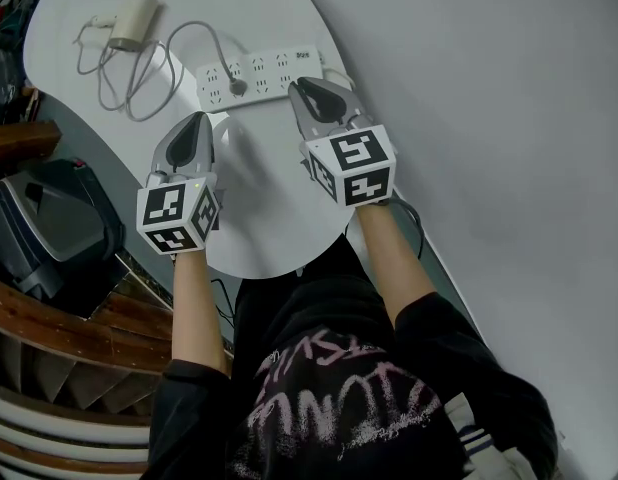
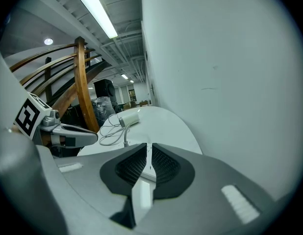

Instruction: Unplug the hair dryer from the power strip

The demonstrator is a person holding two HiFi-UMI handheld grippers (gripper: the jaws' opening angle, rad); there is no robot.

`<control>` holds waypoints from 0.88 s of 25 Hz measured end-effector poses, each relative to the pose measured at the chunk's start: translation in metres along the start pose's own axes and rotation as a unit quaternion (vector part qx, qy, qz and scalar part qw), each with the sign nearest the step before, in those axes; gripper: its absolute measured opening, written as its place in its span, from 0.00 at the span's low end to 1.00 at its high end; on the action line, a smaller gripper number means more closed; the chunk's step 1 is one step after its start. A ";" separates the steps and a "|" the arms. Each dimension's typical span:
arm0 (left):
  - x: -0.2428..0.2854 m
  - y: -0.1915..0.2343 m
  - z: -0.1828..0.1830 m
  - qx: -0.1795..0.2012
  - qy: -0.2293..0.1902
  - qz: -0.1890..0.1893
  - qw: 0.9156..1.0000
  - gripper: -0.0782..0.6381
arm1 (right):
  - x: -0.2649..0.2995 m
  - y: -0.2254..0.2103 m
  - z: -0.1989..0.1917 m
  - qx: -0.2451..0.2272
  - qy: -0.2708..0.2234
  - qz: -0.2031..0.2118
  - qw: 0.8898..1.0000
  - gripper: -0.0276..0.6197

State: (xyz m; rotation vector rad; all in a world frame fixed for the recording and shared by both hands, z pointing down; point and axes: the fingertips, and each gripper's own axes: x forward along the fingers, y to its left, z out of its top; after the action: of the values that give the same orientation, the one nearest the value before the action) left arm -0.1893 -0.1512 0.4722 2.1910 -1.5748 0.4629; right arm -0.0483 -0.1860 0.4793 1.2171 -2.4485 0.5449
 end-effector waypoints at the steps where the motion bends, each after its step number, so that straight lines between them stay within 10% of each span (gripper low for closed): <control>1: 0.000 0.000 -0.001 0.000 0.001 -0.001 1.000 0.11 | 0.002 0.000 0.000 -0.002 0.001 0.000 1.000 0.12; 22: 0.003 0.012 -0.006 -0.003 0.008 -0.001 1.000 0.11 | 0.041 -0.005 -0.026 -0.024 0.084 -0.029 0.996 0.22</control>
State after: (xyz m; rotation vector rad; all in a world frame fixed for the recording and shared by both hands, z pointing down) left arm -0.2003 -0.1538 0.4802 2.1789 -1.5627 0.4733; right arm -0.0644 -0.2037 0.5219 1.1685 -2.2662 0.5473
